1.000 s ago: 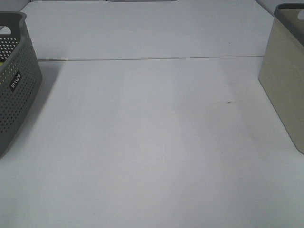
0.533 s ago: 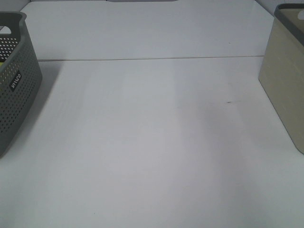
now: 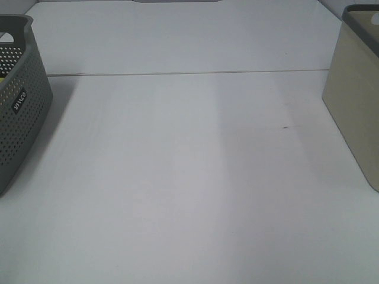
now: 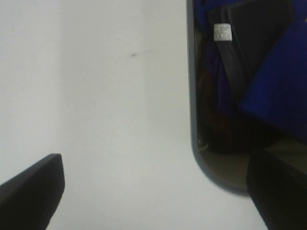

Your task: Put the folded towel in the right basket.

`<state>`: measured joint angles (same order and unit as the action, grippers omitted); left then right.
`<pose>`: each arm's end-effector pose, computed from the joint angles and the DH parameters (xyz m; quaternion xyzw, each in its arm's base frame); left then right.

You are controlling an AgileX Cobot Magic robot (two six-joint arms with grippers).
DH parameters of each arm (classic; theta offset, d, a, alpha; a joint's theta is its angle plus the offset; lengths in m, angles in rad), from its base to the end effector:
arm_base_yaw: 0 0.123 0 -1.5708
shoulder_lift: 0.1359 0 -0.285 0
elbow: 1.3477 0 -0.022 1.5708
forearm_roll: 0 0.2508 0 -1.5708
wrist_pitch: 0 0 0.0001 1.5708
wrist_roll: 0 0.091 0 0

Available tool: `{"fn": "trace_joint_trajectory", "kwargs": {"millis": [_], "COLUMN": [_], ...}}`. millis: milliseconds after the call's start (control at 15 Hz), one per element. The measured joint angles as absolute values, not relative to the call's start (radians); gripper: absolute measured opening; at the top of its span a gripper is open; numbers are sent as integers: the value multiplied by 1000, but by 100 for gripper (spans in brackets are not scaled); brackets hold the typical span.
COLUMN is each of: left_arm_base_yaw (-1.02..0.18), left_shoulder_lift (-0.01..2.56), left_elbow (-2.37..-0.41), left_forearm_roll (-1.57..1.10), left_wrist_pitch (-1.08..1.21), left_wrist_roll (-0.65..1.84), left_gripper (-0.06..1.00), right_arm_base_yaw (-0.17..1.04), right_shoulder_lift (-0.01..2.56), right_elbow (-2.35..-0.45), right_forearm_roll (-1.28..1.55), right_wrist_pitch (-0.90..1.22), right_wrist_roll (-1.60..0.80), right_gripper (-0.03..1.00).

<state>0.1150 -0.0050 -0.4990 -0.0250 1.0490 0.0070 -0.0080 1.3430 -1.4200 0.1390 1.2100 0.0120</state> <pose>-0.0048 -0.0025 0.2780 -0.0454 0.8478 0.0197 0.5280 0.2632 0.0097 0.3915 0.0164 0.9633 0.0696 0.2587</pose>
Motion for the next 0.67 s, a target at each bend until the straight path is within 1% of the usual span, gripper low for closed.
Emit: {"fn": "trace_joint_trajectory", "kwargs": {"millis": [133,200,267,333,400,533,667], "left_arm_base_yaw": [115,115,115,115,115,115,115], "left_shoulder_lift": [-5,-5,-5,-5,-5,-5,-5], "left_elbow": [-499,-499,-499,-499,-499,-499,-499], "left_forearm_roll": [-25,-25,-25,-25,-25,-25,-25], "left_wrist_pitch": [1049,1049,1049,1049,1049,1049,1049], "left_wrist_roll": [7,7,7,7,7,7,7], "left_gripper": [99,99,99,99,99,99,99], "right_arm_base_yaw": [-8,-8,-8,-8,-8,-8,-8], "right_shoulder_lift": [1120,1058,933,716,602,412,297], "right_elbow": [-1213,-1157,-1062,-878,-797,-675,-613], "right_forearm_roll": [139,139,139,135,123,107,95], "right_wrist_pitch": [1160,1144,1116,1059,1043,1041,1041], "right_wrist_roll": [12,12,12,12,0,-20,-26], "right_gripper": [98,98,98,98,98,98,98]}}
